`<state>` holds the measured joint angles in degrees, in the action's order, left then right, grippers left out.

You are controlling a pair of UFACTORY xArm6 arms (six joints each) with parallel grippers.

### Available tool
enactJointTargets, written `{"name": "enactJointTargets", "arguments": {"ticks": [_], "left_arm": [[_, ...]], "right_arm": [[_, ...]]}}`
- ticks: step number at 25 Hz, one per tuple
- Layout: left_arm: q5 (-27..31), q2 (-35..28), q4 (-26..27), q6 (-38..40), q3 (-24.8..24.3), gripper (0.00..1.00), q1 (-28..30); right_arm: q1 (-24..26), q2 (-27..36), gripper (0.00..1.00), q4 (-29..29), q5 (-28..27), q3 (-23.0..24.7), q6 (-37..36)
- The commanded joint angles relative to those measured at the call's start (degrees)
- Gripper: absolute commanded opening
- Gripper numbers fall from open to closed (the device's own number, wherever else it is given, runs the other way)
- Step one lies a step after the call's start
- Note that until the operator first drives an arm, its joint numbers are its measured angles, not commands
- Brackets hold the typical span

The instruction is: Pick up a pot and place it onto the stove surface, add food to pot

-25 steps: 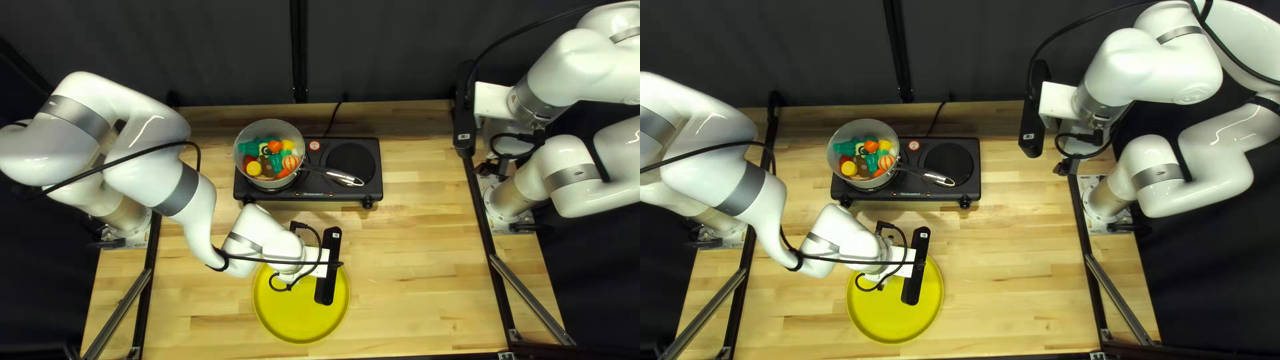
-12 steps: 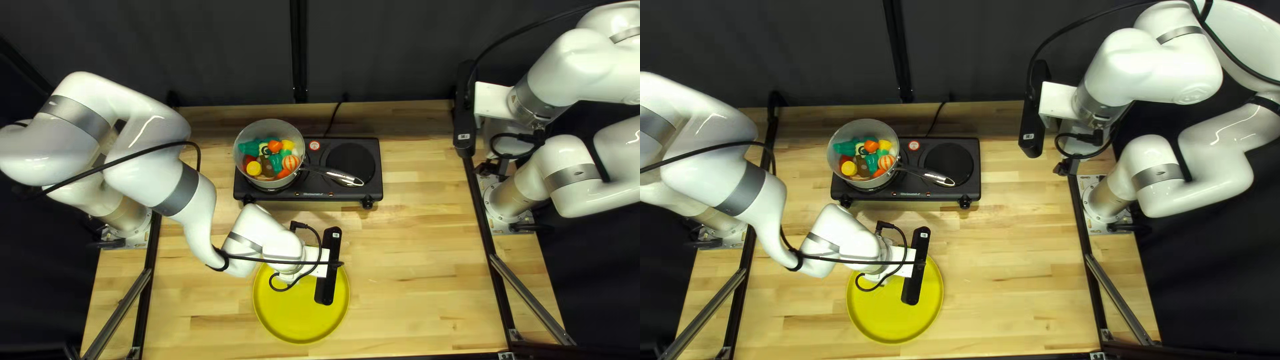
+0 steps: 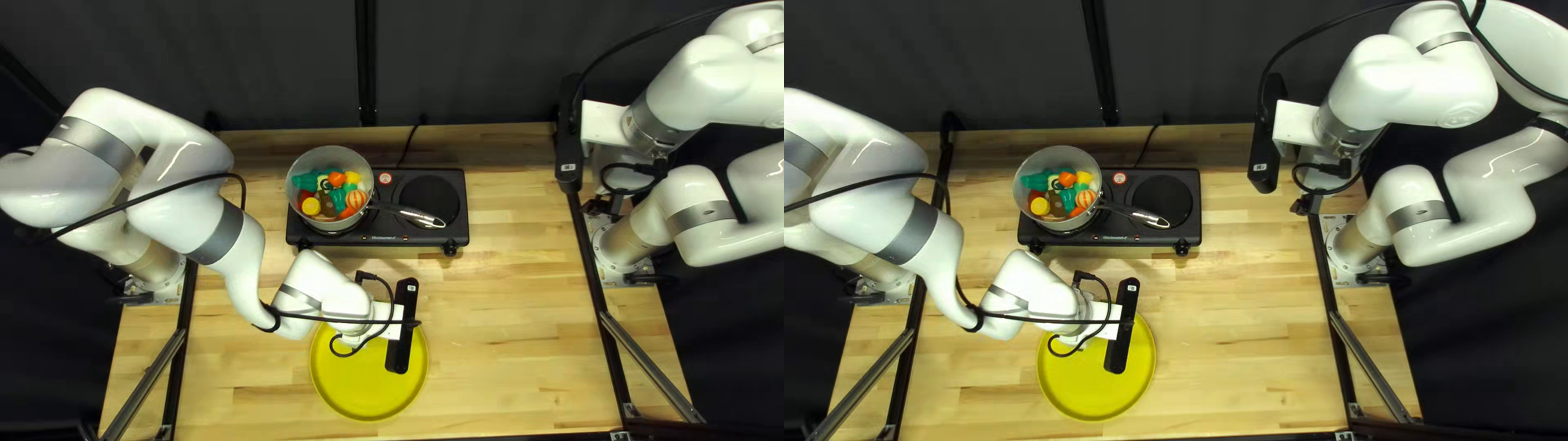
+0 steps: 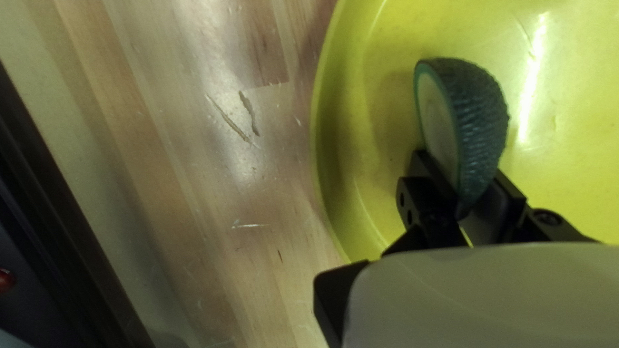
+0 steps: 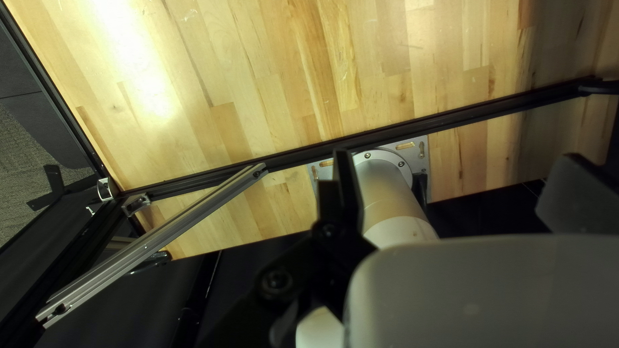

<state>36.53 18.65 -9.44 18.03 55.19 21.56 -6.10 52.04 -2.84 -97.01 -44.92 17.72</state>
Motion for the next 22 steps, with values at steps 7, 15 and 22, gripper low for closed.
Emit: {"name": "enactJointTargets", "arguments": {"ticks": [7,15,22], "left_arm": [[16.08,-17.28,1.03,-6.17,-3.27,0.0,-4.74],[23.35,-30.97,1.31,-15.89,-8.79,0.0,-17.94],[22.89,-32.74,2.16,-23.3,-9.92,0.0,-29.03]], "right_arm": [[0.0,0.0,1.0,0.0,0.0,0.0,0.0],[0.0,0.0,1.0,0.0,0.0,0.0,0.0],[0.0,0.0,1.0,0.0,0.0,0.0,0.0]]}}
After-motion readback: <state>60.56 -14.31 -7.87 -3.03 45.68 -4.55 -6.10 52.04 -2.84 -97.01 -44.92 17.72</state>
